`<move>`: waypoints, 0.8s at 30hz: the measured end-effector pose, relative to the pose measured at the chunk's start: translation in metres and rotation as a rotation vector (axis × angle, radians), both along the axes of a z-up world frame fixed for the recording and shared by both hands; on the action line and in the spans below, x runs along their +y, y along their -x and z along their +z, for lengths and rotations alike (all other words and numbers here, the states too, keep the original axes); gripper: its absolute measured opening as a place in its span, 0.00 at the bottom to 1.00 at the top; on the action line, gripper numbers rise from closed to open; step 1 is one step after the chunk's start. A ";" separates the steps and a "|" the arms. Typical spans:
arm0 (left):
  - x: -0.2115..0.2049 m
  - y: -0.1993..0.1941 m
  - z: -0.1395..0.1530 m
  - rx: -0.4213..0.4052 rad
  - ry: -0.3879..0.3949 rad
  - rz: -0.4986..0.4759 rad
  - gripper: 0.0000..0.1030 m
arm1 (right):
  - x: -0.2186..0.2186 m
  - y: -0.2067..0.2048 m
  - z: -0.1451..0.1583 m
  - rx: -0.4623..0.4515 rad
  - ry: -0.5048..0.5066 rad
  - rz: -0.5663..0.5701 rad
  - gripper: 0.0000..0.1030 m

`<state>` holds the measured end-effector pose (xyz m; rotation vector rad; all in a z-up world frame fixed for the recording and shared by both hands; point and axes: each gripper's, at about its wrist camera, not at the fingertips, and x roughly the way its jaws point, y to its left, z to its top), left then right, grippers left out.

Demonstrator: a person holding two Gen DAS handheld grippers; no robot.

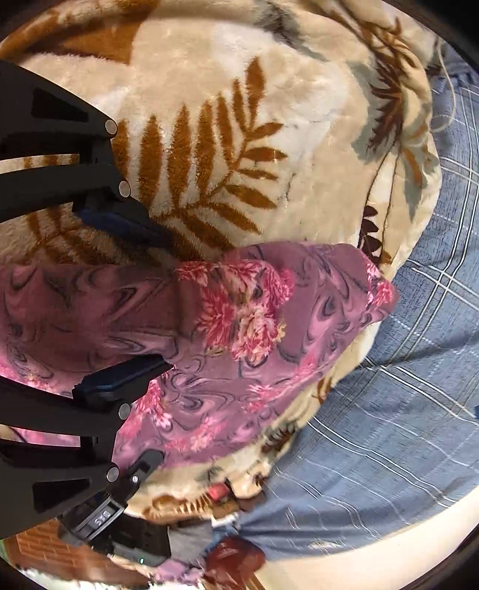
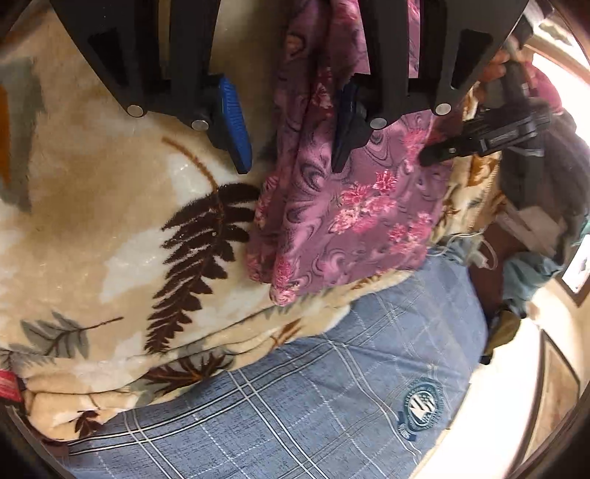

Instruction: Fold small clothes

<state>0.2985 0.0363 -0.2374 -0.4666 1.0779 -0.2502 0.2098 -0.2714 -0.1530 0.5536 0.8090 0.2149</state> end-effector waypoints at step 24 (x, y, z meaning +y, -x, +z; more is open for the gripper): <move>-0.006 -0.026 0.036 -0.042 -0.161 0.005 0.51 | 0.004 -0.051 0.025 0.072 0.122 0.003 0.19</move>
